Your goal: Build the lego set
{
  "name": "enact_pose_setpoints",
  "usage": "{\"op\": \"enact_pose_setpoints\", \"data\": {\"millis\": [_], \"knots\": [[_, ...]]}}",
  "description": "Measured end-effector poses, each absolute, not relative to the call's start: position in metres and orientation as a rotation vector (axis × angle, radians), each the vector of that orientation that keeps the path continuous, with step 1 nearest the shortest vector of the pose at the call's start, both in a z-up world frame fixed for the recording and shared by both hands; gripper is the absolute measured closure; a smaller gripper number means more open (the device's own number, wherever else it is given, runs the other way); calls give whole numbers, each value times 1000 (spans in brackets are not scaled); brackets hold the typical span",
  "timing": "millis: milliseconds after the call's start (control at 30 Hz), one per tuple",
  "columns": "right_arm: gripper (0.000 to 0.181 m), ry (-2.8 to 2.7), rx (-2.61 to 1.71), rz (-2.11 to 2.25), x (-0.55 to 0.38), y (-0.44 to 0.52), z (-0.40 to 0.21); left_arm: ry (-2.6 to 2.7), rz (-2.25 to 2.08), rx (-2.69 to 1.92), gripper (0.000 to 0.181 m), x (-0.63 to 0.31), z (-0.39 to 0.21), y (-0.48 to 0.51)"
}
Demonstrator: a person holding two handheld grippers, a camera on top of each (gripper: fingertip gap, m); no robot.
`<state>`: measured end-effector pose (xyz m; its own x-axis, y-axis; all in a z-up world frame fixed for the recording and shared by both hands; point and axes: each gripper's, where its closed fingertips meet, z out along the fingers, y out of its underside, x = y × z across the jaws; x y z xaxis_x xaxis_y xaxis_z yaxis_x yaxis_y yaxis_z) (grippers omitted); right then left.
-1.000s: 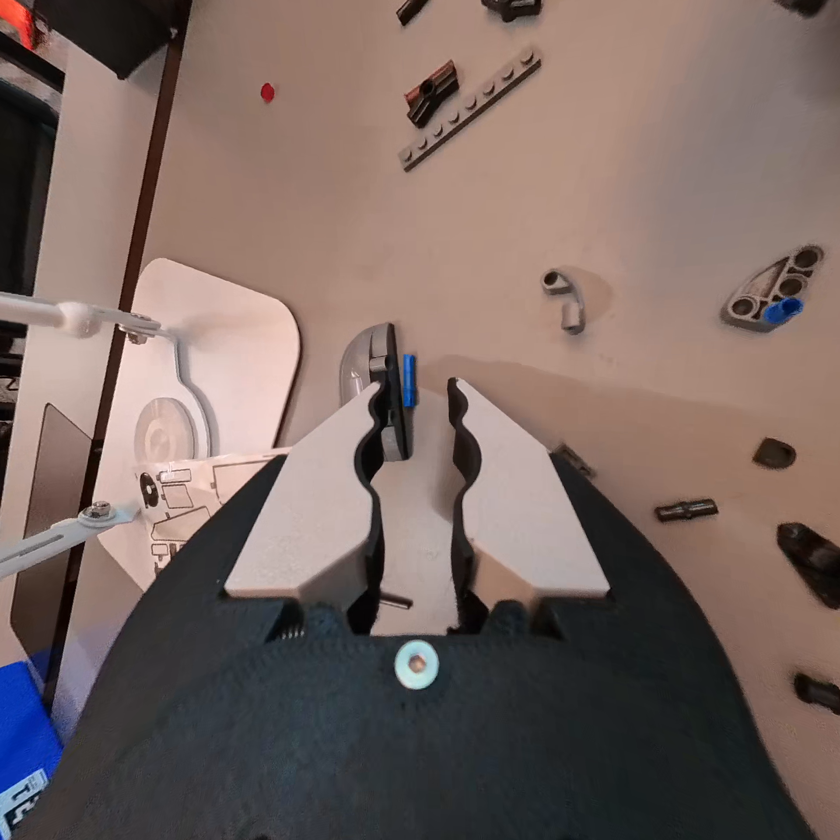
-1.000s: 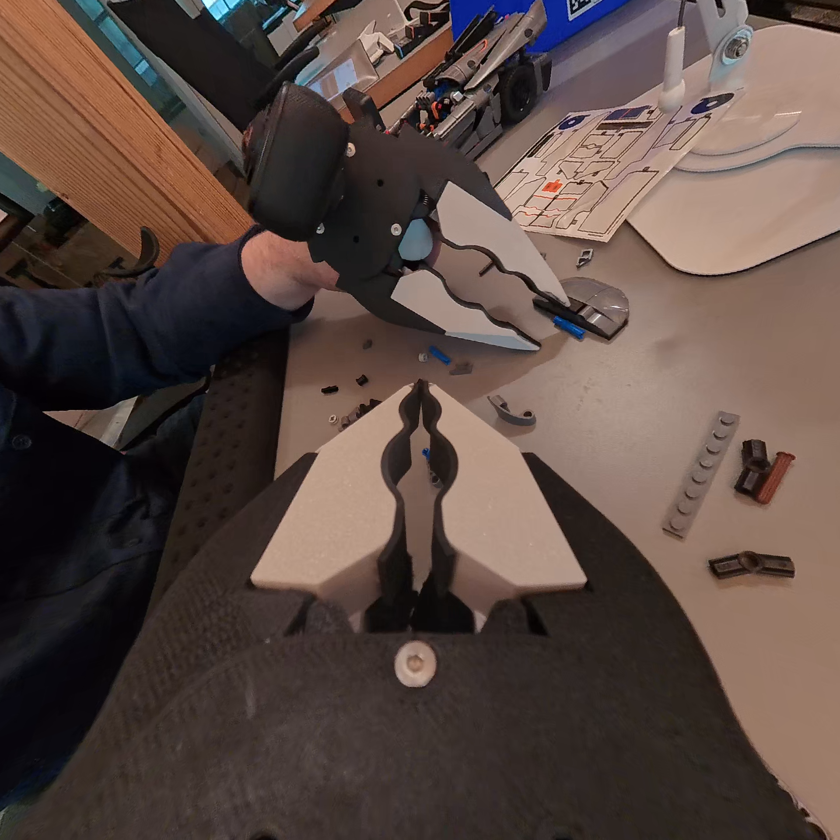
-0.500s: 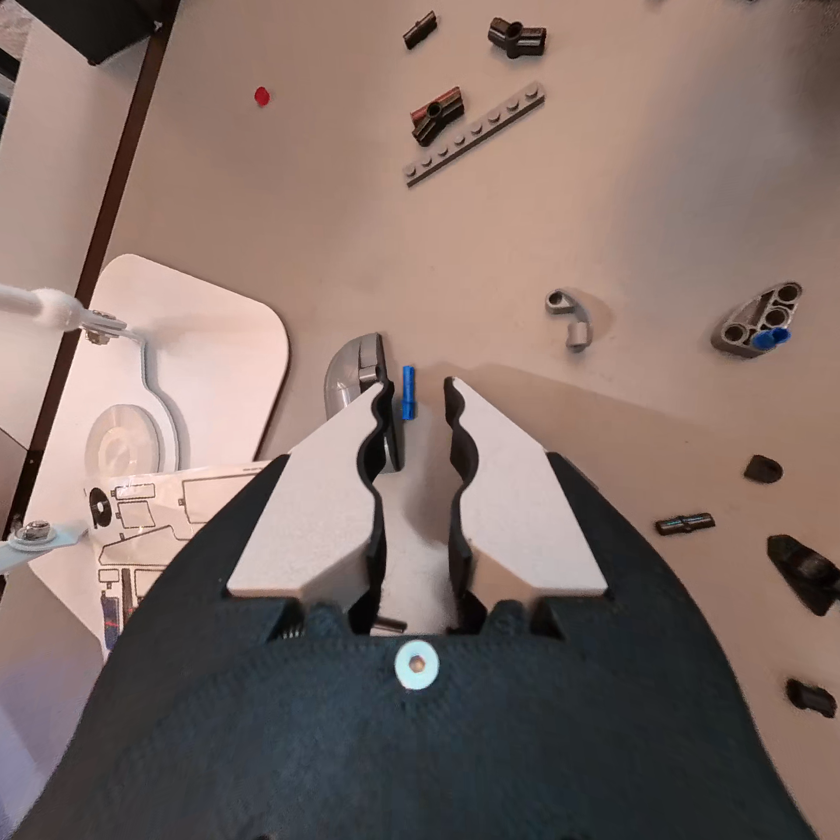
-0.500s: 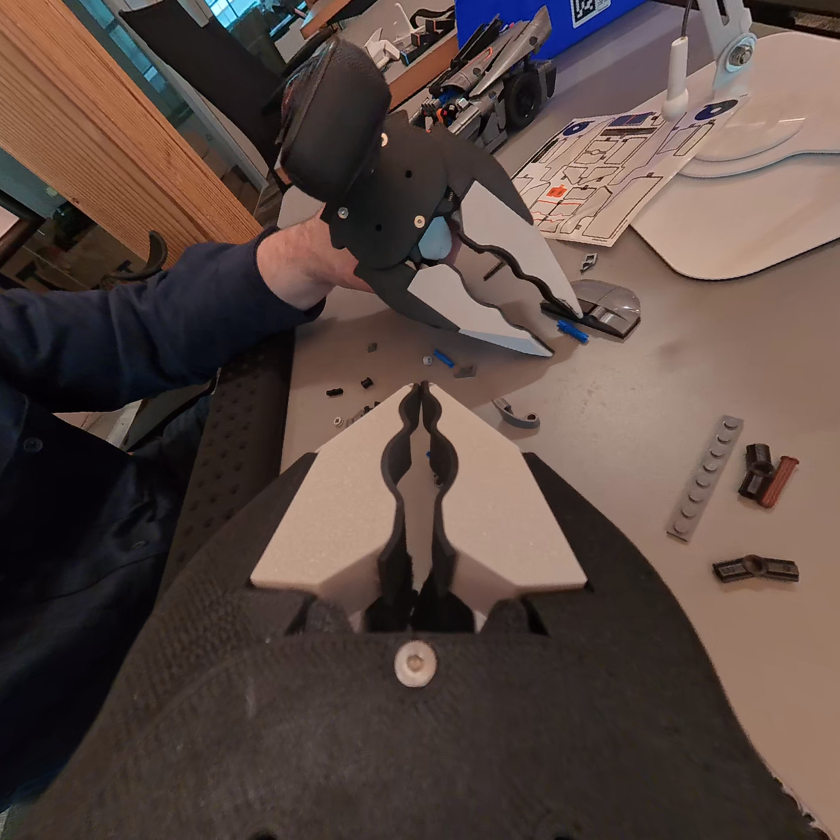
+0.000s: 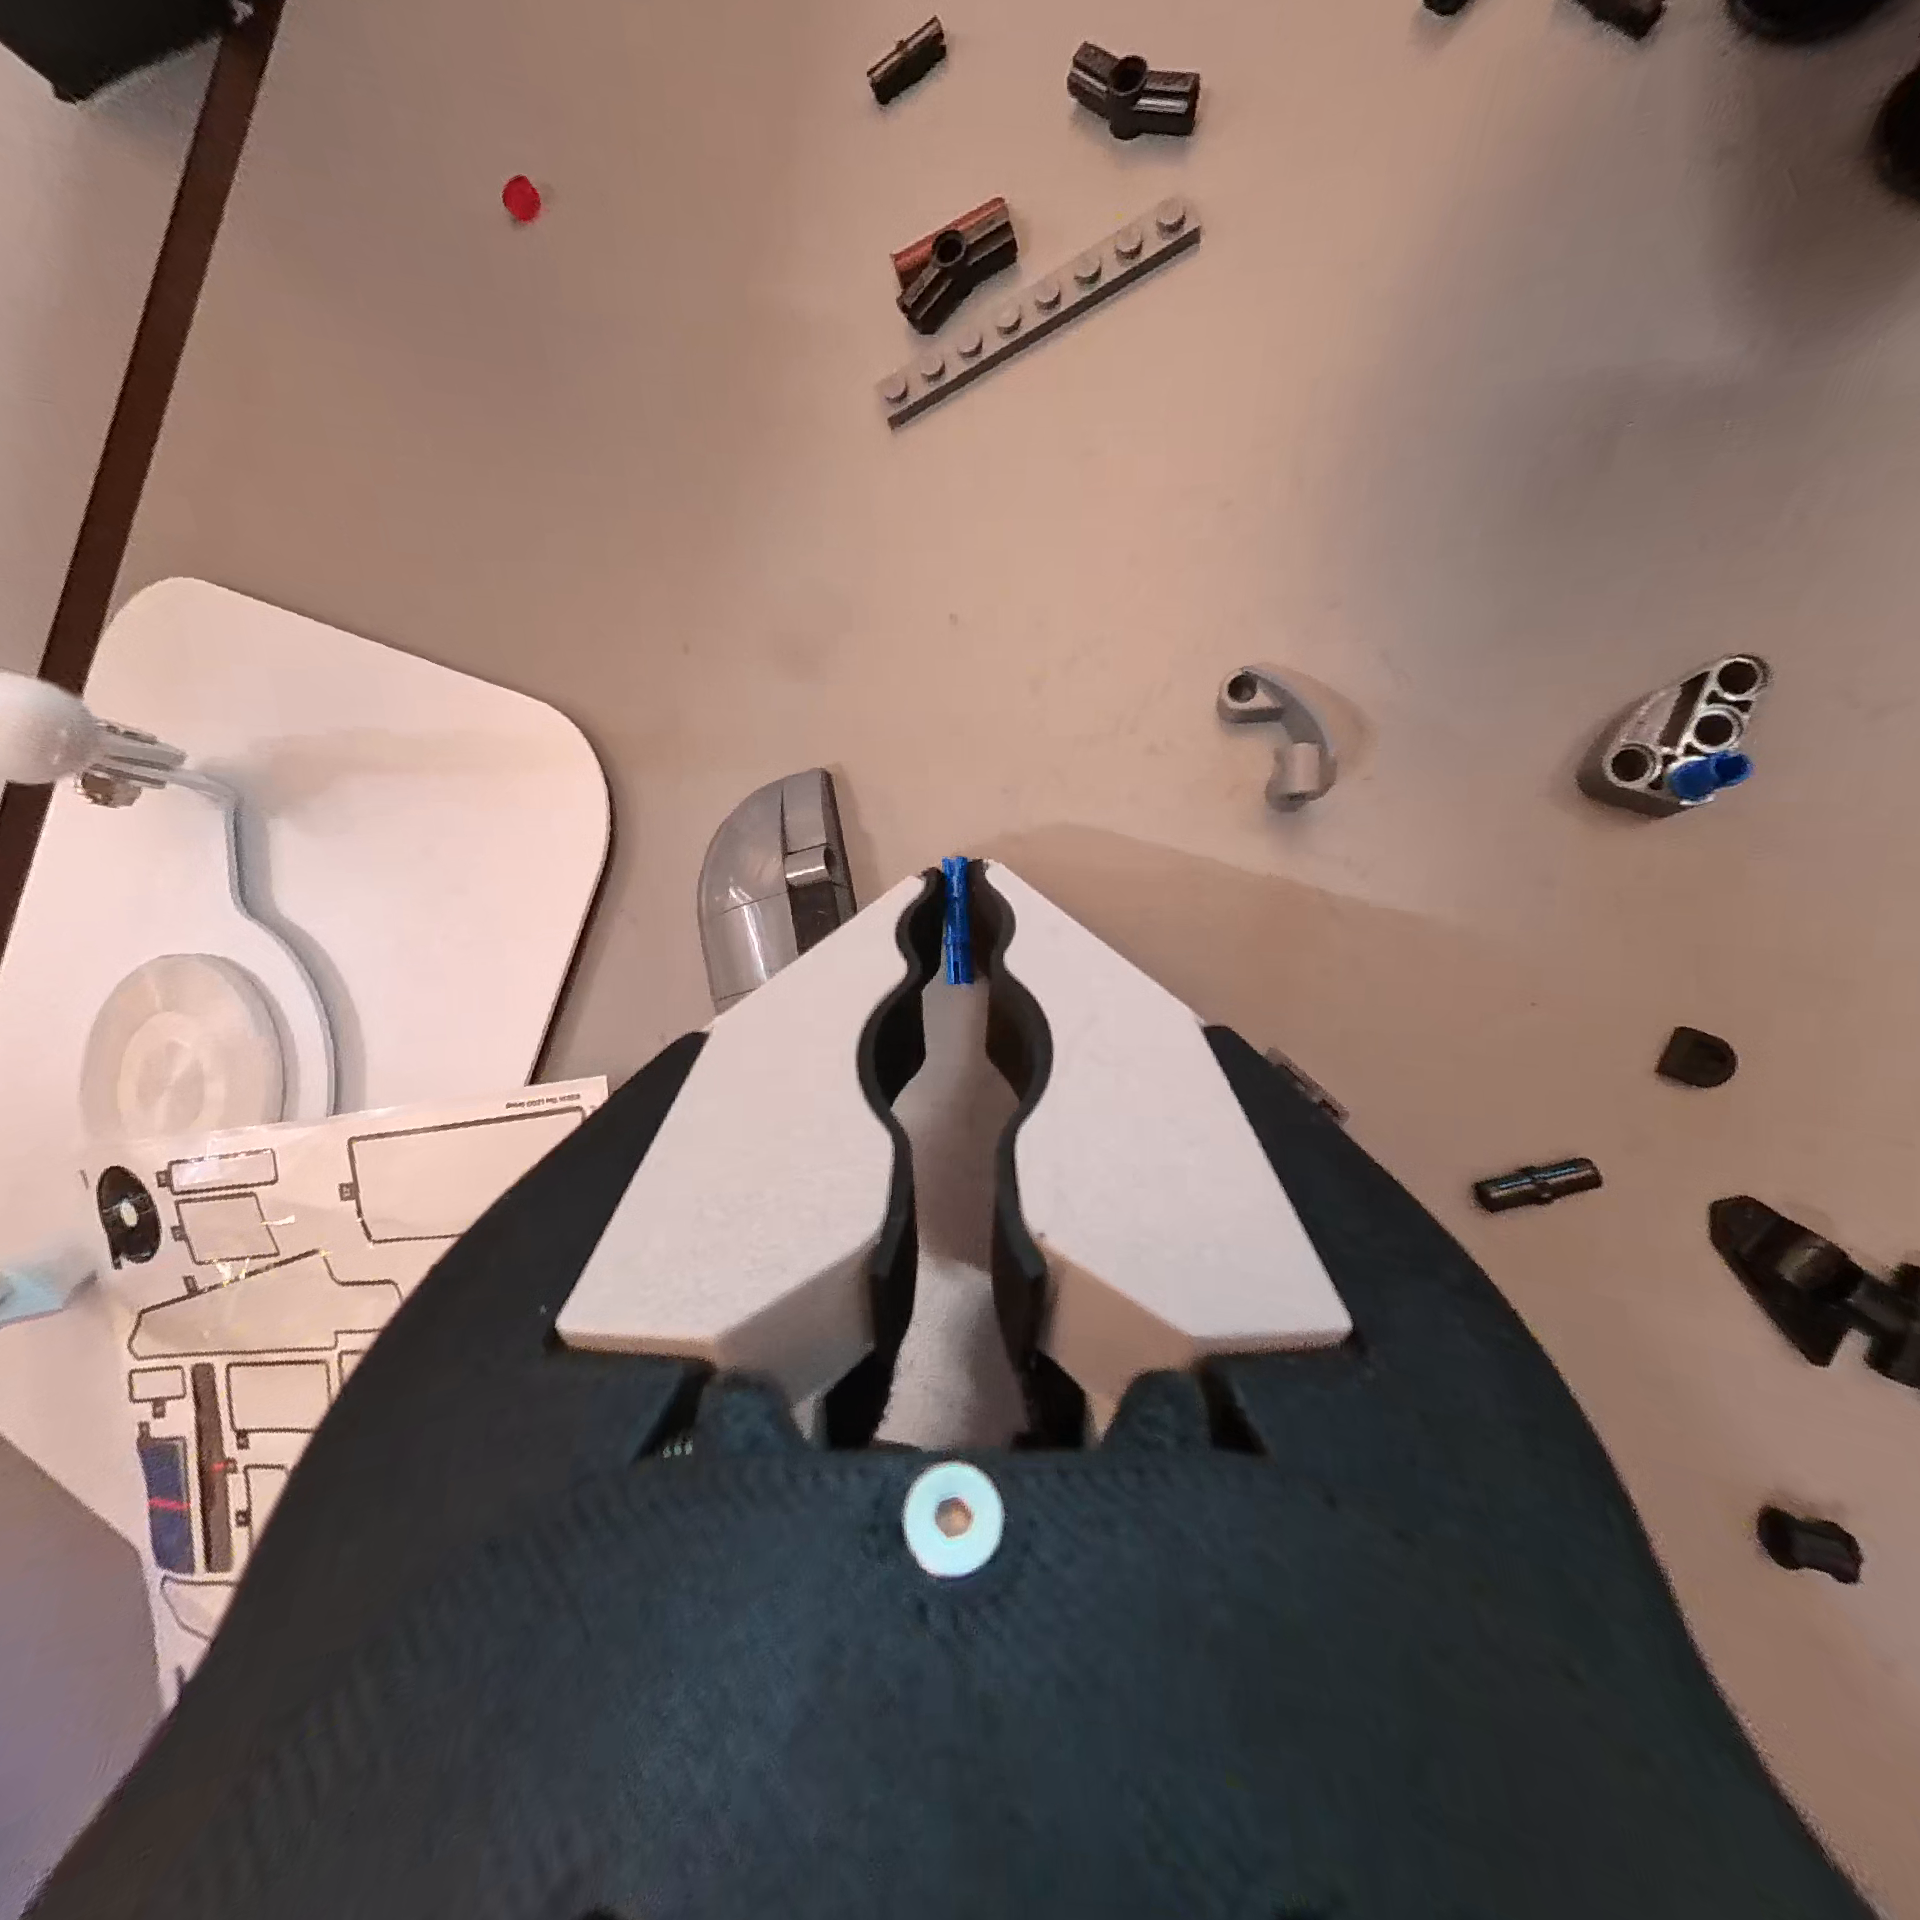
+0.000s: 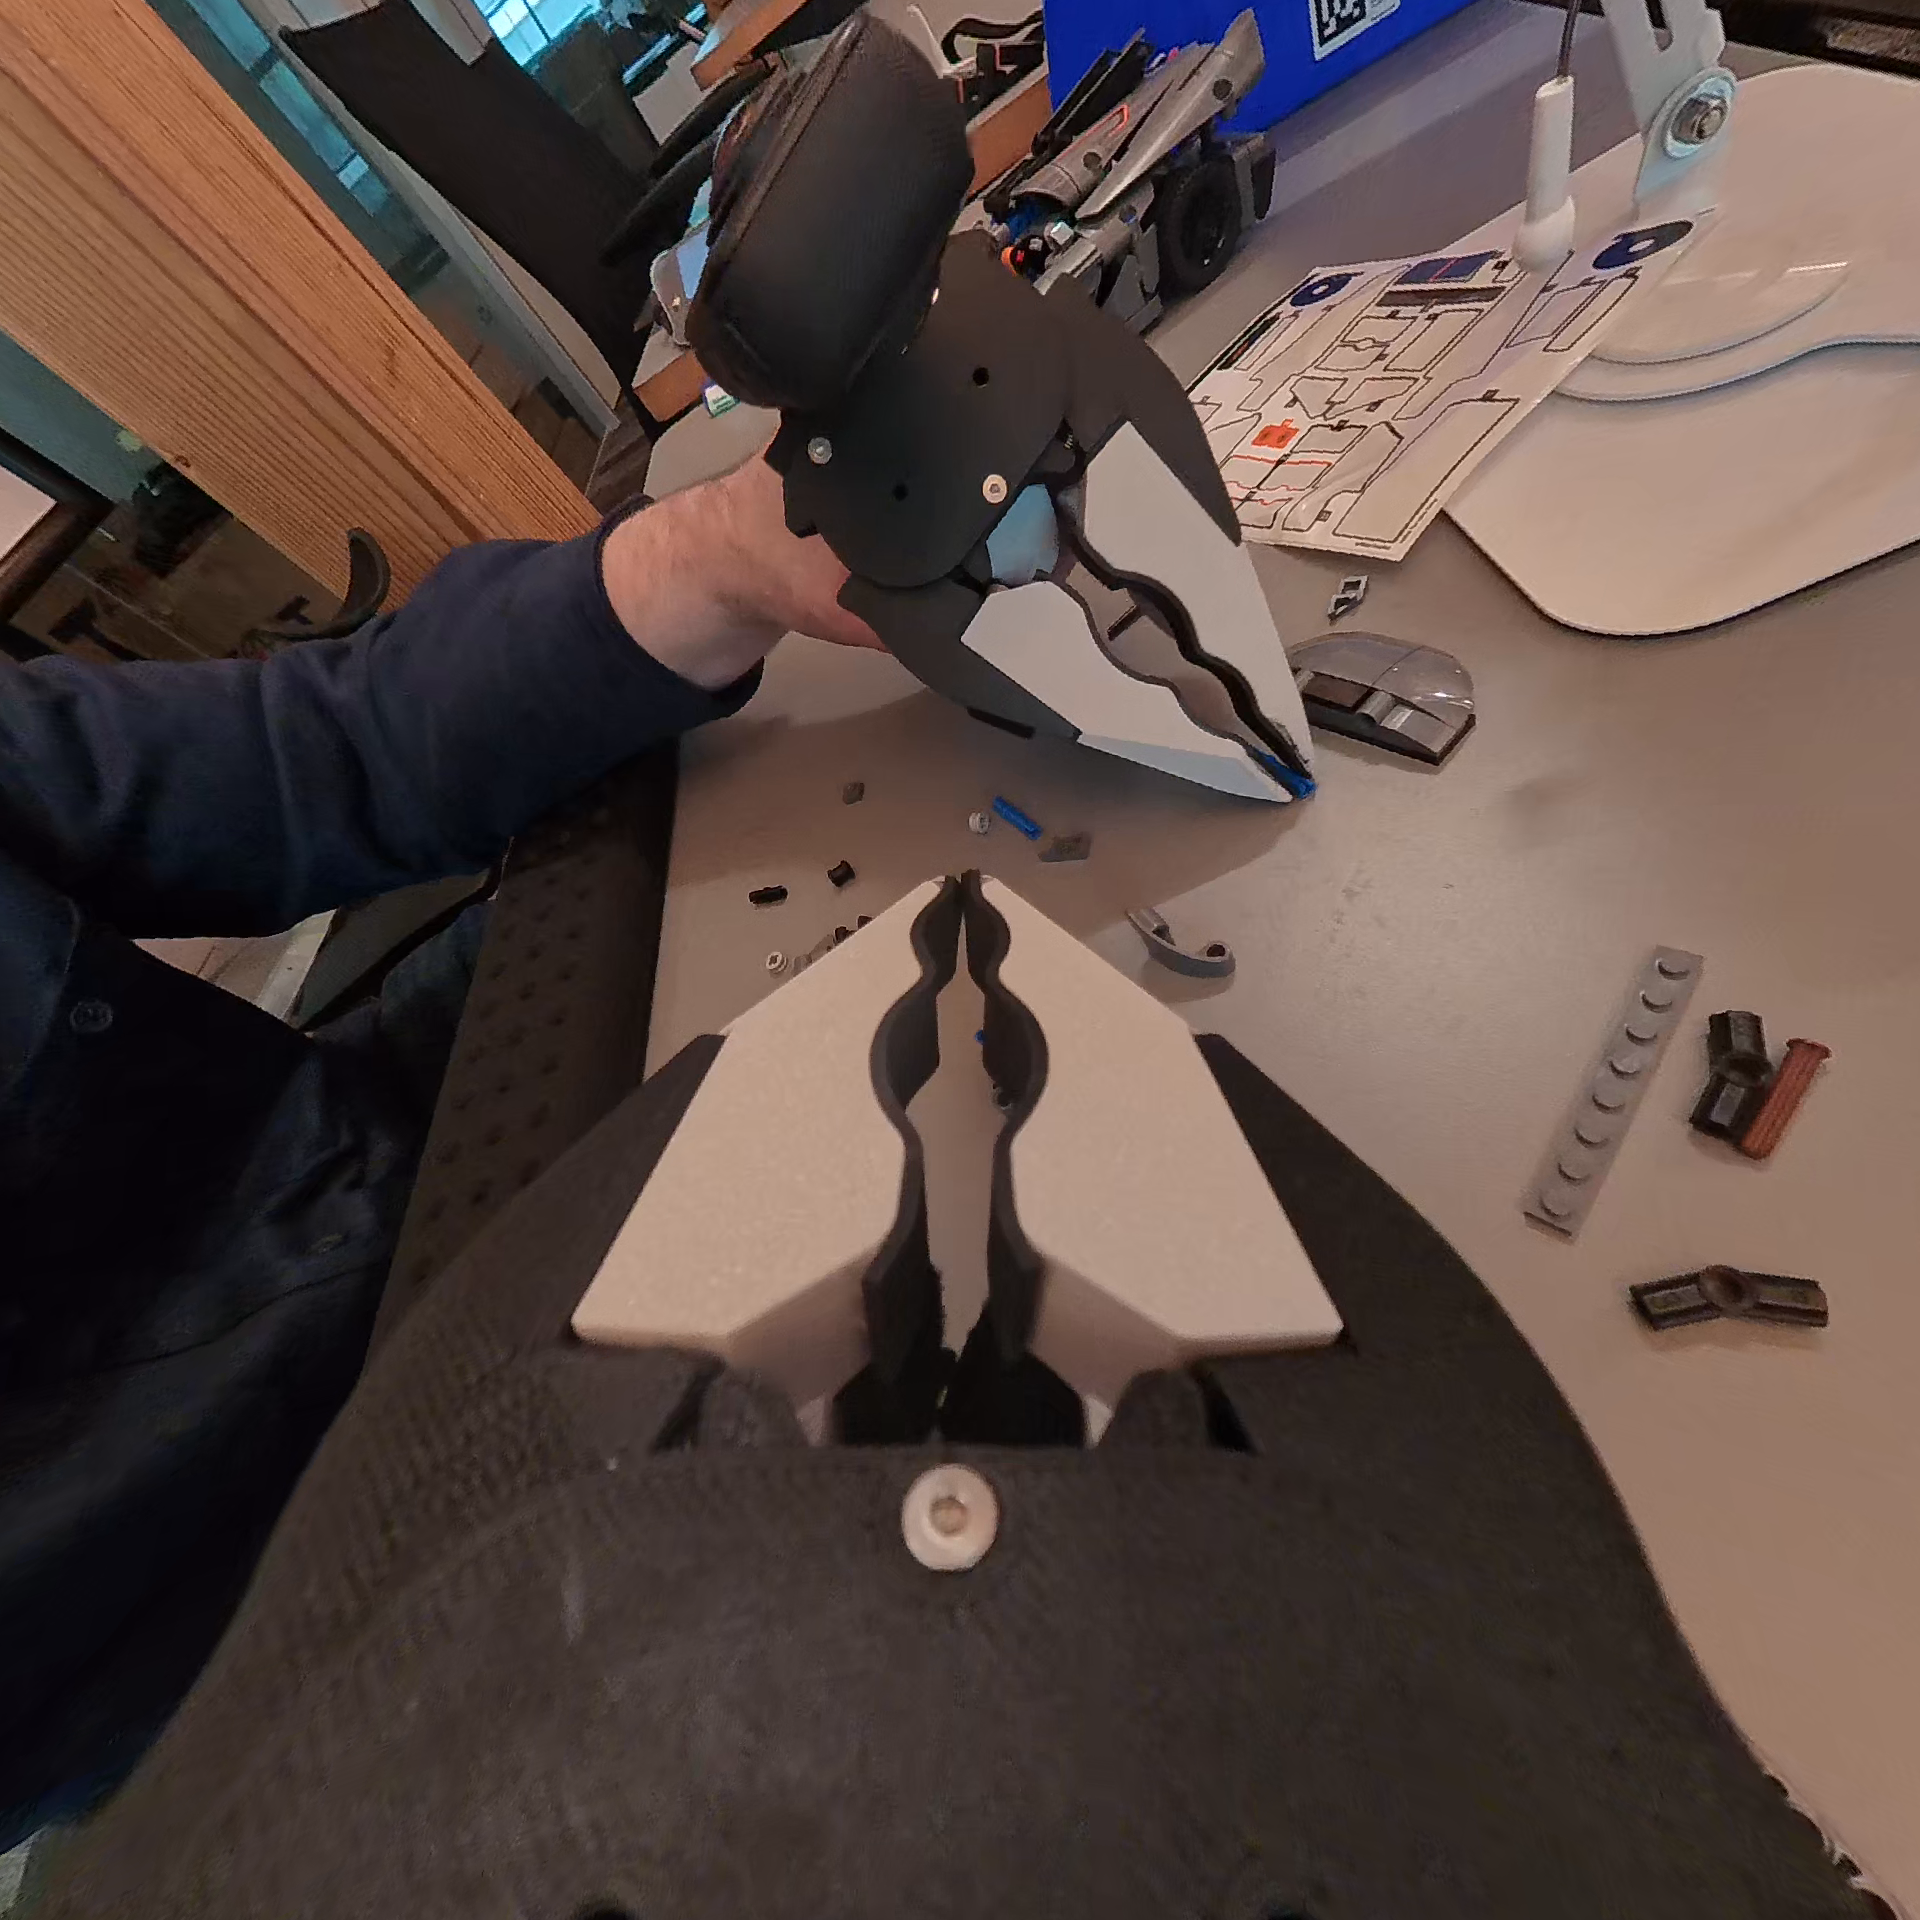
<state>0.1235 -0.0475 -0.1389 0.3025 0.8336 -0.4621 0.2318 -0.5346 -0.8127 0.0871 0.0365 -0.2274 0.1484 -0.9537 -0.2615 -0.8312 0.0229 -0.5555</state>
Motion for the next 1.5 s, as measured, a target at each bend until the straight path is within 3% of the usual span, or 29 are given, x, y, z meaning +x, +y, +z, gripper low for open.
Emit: {"op": "enact_pose_setpoints", "data": {"millis": [200,767,1367,1500], "knots": [[180,-952,-1945,1193,125,-45,-140,1730,-308,-1811,179,88,-224,27],[154,-1141,-1879,585,125,-30,-149,1305,-1425,-1722,180,136,-127,-31],[148,-1090,-1875,494,124,-25,-142,1210,-1517,-1696,180,151,-120,-36],[157,-1016,-1920,552,126,-23,-143,1194,-1503,-1656,180,156,-116,-37]]}}
